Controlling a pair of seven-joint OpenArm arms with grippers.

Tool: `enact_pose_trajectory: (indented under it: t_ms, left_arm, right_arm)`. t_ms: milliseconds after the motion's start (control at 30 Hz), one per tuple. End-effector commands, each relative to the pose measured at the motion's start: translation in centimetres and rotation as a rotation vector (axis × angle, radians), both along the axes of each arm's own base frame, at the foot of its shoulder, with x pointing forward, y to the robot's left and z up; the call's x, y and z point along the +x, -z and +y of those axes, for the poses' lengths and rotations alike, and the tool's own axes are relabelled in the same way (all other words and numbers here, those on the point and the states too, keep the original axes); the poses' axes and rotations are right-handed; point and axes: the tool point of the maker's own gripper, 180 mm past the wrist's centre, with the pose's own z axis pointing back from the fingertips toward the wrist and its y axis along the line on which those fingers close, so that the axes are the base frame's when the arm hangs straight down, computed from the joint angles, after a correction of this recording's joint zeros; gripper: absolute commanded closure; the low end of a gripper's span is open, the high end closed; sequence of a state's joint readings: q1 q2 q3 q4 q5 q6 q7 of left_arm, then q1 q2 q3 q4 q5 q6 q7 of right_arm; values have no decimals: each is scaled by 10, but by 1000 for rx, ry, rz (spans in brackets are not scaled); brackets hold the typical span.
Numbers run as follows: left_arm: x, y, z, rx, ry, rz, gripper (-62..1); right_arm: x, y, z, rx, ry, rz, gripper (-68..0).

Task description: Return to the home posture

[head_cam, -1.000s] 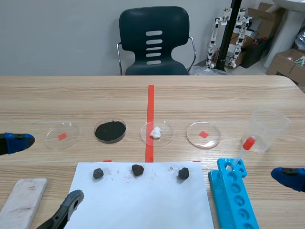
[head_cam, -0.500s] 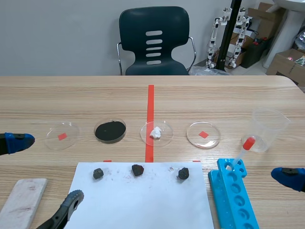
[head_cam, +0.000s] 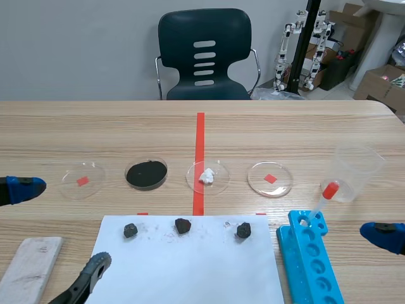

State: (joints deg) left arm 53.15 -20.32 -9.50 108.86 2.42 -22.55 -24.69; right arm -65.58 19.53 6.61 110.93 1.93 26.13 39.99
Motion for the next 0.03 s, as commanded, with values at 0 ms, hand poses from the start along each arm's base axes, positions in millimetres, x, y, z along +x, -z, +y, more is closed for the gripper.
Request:
enact_pose_trajectory:
  t_ms: [0]
  left_arm:
    - [1, -5, -1, -20, -6, -16, -623]
  right_arm:
    - [3, -7, 0, 23, 6, -21, -679]
